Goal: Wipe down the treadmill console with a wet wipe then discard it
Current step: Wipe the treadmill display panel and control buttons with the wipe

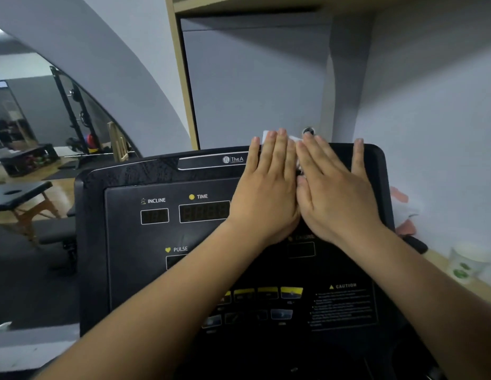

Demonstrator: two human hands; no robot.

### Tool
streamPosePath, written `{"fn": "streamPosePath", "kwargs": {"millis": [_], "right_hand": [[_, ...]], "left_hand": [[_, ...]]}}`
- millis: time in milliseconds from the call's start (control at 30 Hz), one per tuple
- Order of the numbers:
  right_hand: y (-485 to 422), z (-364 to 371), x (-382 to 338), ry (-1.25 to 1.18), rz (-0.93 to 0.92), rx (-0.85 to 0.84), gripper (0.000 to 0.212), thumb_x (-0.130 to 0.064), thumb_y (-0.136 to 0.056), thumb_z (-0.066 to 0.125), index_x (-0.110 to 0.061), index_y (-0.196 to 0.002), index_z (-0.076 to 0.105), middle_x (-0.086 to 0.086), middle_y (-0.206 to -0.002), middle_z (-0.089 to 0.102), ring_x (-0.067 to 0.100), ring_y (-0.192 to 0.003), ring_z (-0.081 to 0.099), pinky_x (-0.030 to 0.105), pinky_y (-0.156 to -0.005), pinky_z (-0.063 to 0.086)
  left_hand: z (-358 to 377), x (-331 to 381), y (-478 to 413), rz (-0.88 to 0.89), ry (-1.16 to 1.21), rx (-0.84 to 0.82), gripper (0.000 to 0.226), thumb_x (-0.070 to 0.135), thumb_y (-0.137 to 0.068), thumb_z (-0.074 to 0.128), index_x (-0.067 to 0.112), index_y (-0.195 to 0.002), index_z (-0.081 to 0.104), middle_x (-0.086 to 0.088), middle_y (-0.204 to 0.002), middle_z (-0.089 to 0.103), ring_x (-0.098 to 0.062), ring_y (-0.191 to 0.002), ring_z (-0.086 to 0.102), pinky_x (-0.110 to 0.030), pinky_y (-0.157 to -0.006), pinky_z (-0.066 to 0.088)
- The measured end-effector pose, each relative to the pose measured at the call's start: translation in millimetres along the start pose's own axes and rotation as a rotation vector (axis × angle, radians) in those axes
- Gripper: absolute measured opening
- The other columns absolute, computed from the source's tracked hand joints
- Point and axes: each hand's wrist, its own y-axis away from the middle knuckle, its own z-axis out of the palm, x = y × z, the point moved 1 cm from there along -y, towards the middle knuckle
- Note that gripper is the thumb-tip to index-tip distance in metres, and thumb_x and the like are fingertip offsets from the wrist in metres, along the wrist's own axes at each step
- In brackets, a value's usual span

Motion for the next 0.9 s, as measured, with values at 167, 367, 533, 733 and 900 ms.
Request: {"fn": "streamPosePath", "kwargs": {"millis": [167, 367, 533, 733, 900], "right_hand": [[41.5, 10.6, 13.2, 0.049, -0.059, -0.004, 0.064, -0.038, -0.096, 0.024, -0.011, -0.153, 0.024, 0.007, -0.162, 0.019, 0.017, -0.150, 0.013, 0.061, -0.118, 0.005], [8.9, 0.2, 43.3, 0.030, 0.034, 0.028, 0.064, -0.037, -0.095, 0.016, -0.009, -0.152, 0.027, 0.007, -0.160, 0.025, 0.017, -0.148, 0.021, 0.059, -0.119, 0.002], [25.9, 1.7, 57.1, 0.050, 0.001, 0.010, 0.064, -0.035, -0.095, 0.019, -0.009, -0.153, 0.024, 0.008, -0.161, 0.020, 0.019, -0.150, 0.016, 0.057, -0.120, 0.007], [36.1, 1.2, 73.7, 0.052, 0.022, -0.005, 0.064, -0.035, -0.095, 0.020, -0.009, -0.153, 0.026, 0.006, -0.160, 0.024, 0.016, -0.149, 0.019, 0.056, -0.120, 0.004], [23.0, -0.8, 87.4, -0.068, 0.083, -0.017, 0.068, -0.037, -0.092, 0.017, -0.013, -0.155, 0.014, 0.003, -0.163, 0.014, 0.011, -0.150, 0.010, 0.048, -0.122, -0.001]], "left_hand": [[20.0, 21.8, 34.6, 0.111, 0.094, 0.042, 0.070, 0.042, -0.100, 0.017, -0.002, -0.154, 0.007, -0.024, -0.161, 0.003, -0.035, -0.150, -0.002, -0.051, -0.122, 0.004], [10.0, 38.1, -13.6, 0.086, 0.081, 0.085, 0.065, 0.036, -0.101, 0.011, -0.001, -0.154, 0.007, -0.022, -0.162, 0.007, -0.035, -0.151, 0.000, -0.051, -0.121, 0.000], [21.4, 57.4, -4.1, 0.118, 0.107, 0.090, 0.066, 0.037, -0.101, 0.016, -0.002, -0.154, 0.005, -0.023, -0.162, 0.003, -0.037, -0.150, -0.003, -0.053, -0.121, 0.000], [21.8, 70.2, -8.6, 0.142, 0.129, 0.096, 0.071, 0.043, -0.099, 0.014, -0.002, -0.154, 0.003, -0.022, -0.162, 0.001, -0.035, -0.151, -0.005, -0.052, -0.121, 0.000], [18.6, 82.7, -26.8, 0.103, 0.122, 0.082, 0.069, 0.040, -0.100, 0.010, -0.001, -0.153, -0.005, -0.022, -0.162, -0.007, -0.035, -0.150, -0.012, -0.053, -0.120, -0.002]]}}
